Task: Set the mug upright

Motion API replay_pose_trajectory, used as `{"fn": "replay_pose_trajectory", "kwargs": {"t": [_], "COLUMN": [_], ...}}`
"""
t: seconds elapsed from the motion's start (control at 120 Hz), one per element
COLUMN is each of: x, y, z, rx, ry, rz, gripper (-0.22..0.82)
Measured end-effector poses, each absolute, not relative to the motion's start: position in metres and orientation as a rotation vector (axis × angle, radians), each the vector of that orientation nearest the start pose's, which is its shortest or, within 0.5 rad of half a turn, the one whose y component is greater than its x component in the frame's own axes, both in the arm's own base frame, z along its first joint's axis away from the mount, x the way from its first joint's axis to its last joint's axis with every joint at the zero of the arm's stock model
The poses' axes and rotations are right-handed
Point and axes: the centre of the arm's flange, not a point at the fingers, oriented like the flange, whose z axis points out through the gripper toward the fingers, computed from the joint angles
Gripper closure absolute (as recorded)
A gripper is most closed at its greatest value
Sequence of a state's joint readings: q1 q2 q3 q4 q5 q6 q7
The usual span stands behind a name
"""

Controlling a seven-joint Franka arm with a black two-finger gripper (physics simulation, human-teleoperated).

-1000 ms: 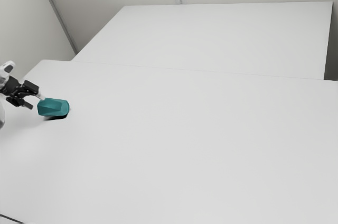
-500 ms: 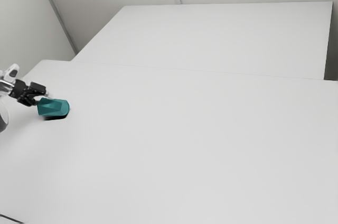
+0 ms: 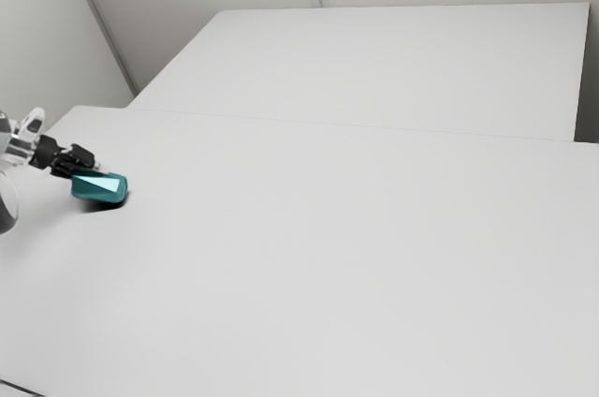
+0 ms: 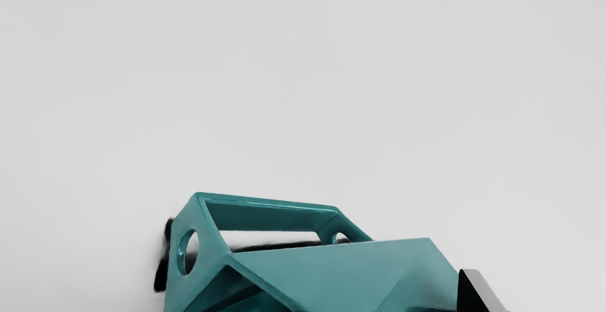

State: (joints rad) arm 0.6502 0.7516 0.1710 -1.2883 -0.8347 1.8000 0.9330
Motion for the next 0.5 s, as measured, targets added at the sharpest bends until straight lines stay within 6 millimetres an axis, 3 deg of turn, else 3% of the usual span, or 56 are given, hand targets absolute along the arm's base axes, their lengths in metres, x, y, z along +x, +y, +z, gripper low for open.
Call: {"fn": "replay_pose_trajectory", "kwargs": {"t": [0.183,0.367,0.5], "x": [0.578,0.584,0.599], "y": [0.452,0.444,0.418], "z": [0.326,0.333,0.365], "rx": [2.506,2.511,2.554], "ry": [0.119,0.088,0.012], "rz": [0.521,0.530,0.524], "gripper": [0.65,0.73,0.76]}}
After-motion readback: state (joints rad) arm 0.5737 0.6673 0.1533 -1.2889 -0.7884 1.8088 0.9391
